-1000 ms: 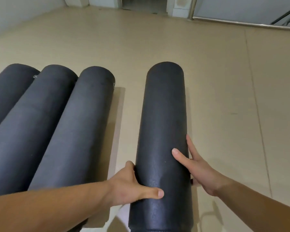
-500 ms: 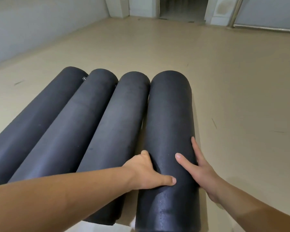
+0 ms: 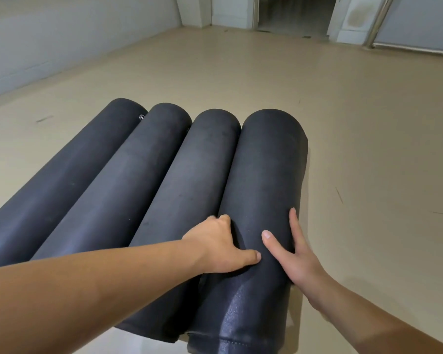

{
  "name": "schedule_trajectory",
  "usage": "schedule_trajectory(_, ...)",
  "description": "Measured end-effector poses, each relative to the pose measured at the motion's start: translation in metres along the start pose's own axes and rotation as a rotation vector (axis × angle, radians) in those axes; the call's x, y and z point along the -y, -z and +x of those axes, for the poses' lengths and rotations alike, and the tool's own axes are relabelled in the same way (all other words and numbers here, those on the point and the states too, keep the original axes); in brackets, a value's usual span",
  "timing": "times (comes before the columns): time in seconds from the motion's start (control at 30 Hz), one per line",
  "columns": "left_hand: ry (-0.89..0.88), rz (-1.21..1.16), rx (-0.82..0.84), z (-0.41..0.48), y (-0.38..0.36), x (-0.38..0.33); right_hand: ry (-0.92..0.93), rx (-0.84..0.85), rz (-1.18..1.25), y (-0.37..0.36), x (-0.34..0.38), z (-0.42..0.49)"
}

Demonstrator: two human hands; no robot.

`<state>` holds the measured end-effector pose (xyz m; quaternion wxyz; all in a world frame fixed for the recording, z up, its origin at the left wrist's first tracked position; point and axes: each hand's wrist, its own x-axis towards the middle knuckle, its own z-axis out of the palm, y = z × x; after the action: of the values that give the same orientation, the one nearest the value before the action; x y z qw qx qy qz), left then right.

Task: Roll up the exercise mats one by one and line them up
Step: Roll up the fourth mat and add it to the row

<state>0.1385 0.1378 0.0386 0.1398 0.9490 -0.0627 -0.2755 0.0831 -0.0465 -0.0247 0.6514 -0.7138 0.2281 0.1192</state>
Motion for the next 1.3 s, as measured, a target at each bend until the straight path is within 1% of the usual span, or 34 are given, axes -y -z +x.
schedule_trajectory(0.07, -0.041, 0.040, -0.067, 0.004, 0.003, -0.002, -0.038, 0.005, 0.004, 0.002, 0.000, 0.002)
schedule_trajectory(0.13, -0.073, 0.025, -0.111, 0.006, 0.004, -0.003, -0.074, -0.007, 0.012, 0.004, 0.003, 0.001)
schedule_trajectory(0.27, -0.122, 0.028, -0.150, 0.009, 0.004, -0.005, -0.136, -0.138, -0.023, 0.010, 0.005, 0.000)
schedule_trajectory(0.33, -0.153, 0.028, -0.170, 0.010, 0.003, -0.006, -0.158, -0.176, -0.069, 0.014, 0.005, -0.002)
schedule_trajectory(0.5, -0.280, -0.004, -0.222, 0.015, 0.008, -0.018, -0.143, -0.259, -0.199, 0.029, 0.014, -0.008)
schedule_trajectory(0.6, -0.356, -0.006, -0.227, 0.022, 0.017, -0.032, -0.164, -0.243, -0.251, 0.052, 0.024, -0.010)
schedule_trajectory(0.7, -0.399, 0.051, -0.154, 0.024, 0.035, -0.054, -0.192, -0.168, -0.257, 0.084, 0.050, -0.020)
schedule_trajectory(0.77, -0.416, 0.070, -0.106, 0.020, 0.051, -0.074, -0.202, -0.107, -0.303, 0.102, 0.078, -0.033)
schedule_trajectory(0.87, -0.368, 0.020, -0.021, -0.002, 0.077, -0.106, -0.219, -0.076, -0.346, 0.128, 0.124, -0.057)
schedule_trajectory(0.97, -0.285, -0.021, 0.076, -0.050, 0.106, -0.132, -0.266, -0.054, -0.312, 0.145, 0.181, -0.096)
schedule_trajectory(1.03, -0.227, -0.060, 0.090, -0.085, 0.138, -0.148, -0.288, -0.041, -0.325, 0.152, 0.230, -0.123)
schedule_trajectory(1.1, -0.189, -0.094, 0.141, -0.129, 0.154, -0.164, -0.304, -0.014, -0.303, 0.157, 0.259, -0.155)
schedule_trajectory(1.13, -0.176, -0.106, 0.143, -0.162, 0.201, -0.181, -0.314, -0.006, -0.326, 0.174, 0.317, -0.181)
schedule_trajectory(1.17, -0.103, -0.113, 0.167, -0.195, 0.244, -0.199, -0.352, 0.015, -0.336, 0.182, 0.368, -0.206)
schedule_trajectory(1.2, -0.121, -0.148, 0.152, -0.207, 0.240, -0.200, -0.329, 0.027, -0.319, 0.179, 0.372, -0.220)
schedule_trajectory(1.23, -0.083, -0.175, 0.165, -0.225, 0.251, -0.208, -0.314, 0.034, -0.301, 0.180, 0.383, -0.230)
schedule_trajectory(1.3, -0.046, -0.258, 0.118, -0.260, 0.304, -0.230, -0.324, 0.020, -0.270, 0.201, 0.448, -0.257)
